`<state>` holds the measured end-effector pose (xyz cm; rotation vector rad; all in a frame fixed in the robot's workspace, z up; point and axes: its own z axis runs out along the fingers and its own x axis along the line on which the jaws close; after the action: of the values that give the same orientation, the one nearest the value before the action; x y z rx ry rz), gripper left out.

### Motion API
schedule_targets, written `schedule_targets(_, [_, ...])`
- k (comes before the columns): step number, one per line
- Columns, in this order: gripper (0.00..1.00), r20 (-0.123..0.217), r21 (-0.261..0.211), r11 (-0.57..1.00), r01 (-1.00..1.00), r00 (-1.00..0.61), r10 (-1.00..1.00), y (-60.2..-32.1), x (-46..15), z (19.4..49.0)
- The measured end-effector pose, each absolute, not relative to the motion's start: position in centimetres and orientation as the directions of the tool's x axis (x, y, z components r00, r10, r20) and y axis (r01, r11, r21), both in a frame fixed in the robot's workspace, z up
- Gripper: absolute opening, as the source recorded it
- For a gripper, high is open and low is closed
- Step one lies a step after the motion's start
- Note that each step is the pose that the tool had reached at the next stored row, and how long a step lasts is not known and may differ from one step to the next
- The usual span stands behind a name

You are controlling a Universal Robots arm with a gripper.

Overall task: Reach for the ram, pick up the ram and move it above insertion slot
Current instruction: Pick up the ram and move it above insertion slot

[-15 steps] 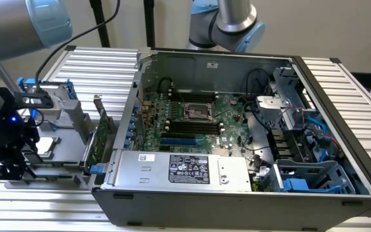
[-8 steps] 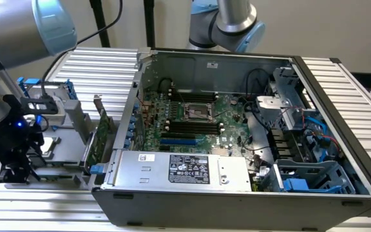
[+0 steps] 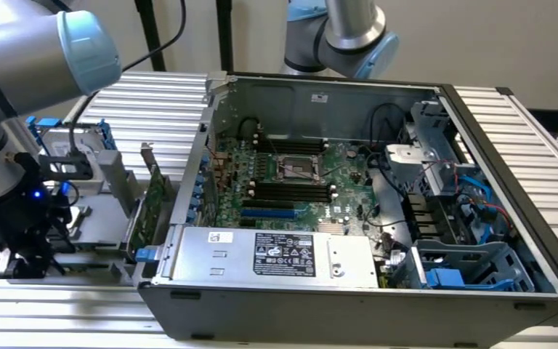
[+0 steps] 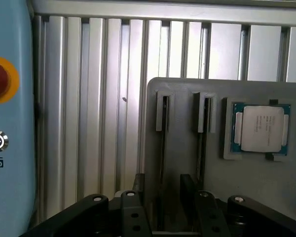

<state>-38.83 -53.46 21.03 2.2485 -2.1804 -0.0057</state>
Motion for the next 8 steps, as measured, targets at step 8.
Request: schedule_targets(8, [0.42, 0.004, 0.010, -0.024, -1.000, 0.024, -1.000, -53.39, -38.69, 20.04])
